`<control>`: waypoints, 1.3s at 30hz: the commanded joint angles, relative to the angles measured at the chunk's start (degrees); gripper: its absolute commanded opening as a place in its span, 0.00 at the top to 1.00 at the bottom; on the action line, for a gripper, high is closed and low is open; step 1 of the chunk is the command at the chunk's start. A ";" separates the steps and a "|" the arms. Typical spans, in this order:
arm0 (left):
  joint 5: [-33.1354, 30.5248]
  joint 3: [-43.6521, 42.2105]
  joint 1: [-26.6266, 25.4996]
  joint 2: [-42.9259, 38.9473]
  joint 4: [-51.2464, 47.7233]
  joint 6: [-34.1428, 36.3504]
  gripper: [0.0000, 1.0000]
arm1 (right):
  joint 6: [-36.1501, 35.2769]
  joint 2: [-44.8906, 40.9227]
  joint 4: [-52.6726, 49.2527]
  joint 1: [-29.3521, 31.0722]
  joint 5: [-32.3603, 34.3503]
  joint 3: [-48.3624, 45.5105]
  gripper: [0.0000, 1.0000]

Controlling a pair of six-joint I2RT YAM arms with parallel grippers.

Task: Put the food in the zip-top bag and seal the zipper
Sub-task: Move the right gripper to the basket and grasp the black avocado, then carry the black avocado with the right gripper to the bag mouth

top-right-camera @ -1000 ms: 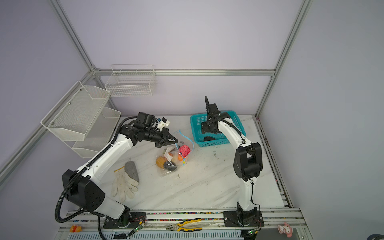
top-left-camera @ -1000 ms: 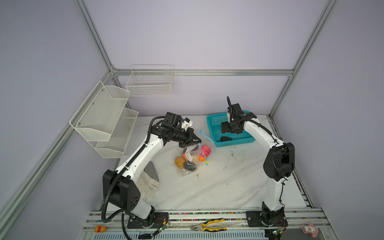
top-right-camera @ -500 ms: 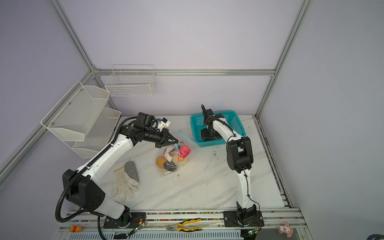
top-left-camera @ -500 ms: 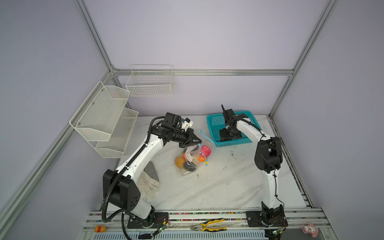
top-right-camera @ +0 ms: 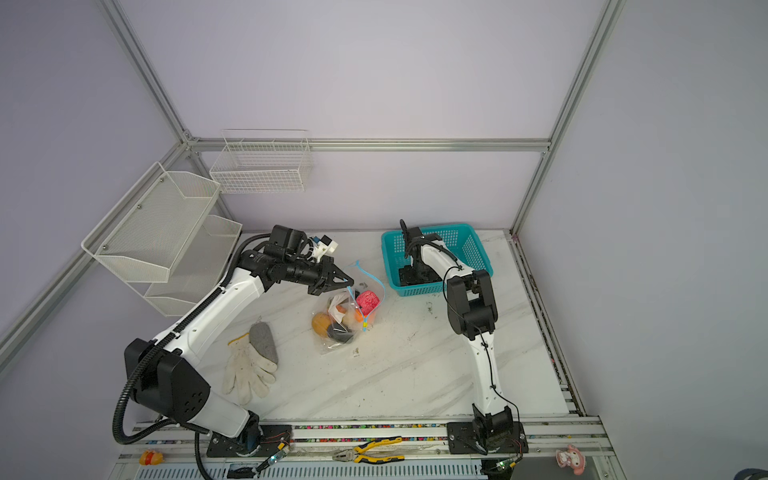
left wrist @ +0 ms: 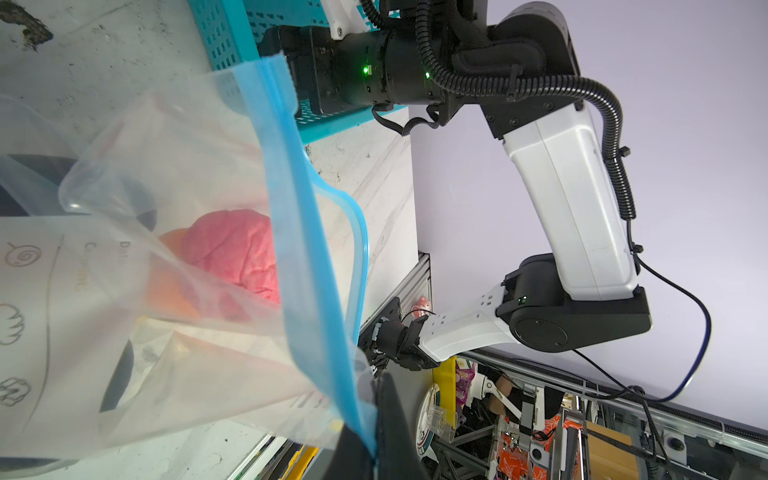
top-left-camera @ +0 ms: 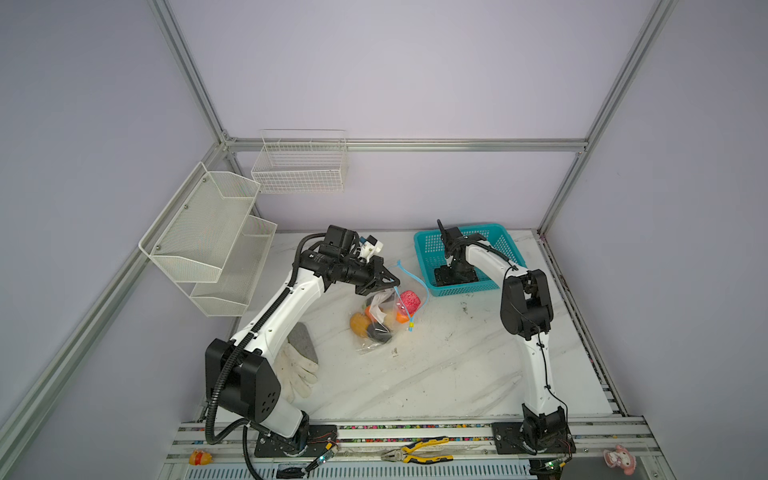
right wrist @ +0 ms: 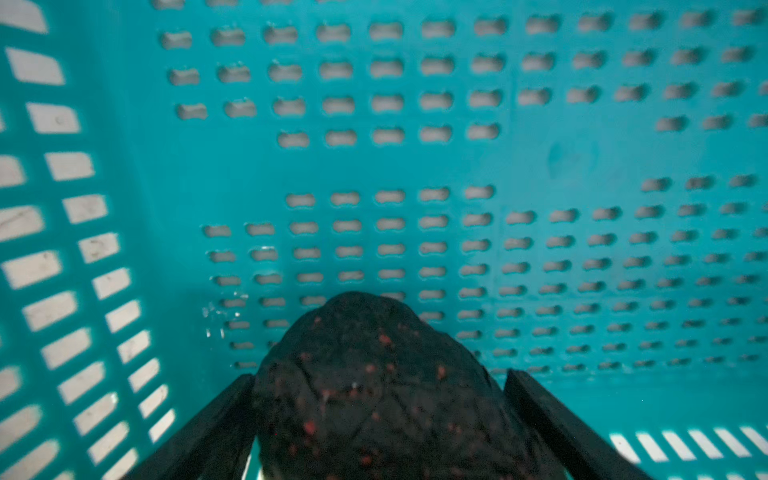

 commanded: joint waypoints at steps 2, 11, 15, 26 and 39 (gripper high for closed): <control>2.15 -1.44 0.50 0.08 1.94 1.19 1.00 | -0.77 1.32 0.03 -0.28 -0.59 1.01 0.06; 1.94 -1.24 0.62 0.44 1.97 0.93 1.00 | -0.20 -0.08 0.81 -1.05 -0.42 1.94 0.20; 1.78 -1.35 0.55 0.44 1.98 0.92 1.00 | 0.20 -0.94 1.08 -1.24 -0.23 3.07 0.23; 0.76 -1.59 0.63 0.17 1.93 0.18 1.00 | 0.90 -5.07 3.00 -1.59 -1.22 4.64 0.26; 0.13 -1.43 0.61 -0.22 1.91 -0.88 1.00 | 1.33 -21.65 10.15 -1.46 -5.39 -6.80 0.28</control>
